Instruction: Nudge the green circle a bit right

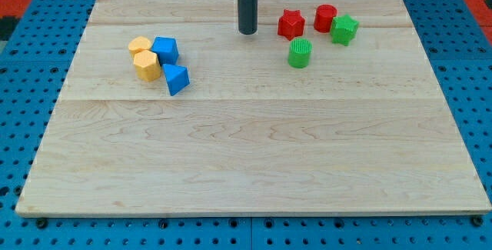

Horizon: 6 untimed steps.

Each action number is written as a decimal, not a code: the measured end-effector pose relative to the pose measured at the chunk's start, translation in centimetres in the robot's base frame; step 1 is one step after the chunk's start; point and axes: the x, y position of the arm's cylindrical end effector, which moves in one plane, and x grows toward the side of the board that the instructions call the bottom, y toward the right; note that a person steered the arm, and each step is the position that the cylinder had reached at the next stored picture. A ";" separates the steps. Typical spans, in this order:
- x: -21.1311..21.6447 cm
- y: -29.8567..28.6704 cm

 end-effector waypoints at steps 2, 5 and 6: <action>0.5 0.0; 3.8 8.0; 3.5 10.4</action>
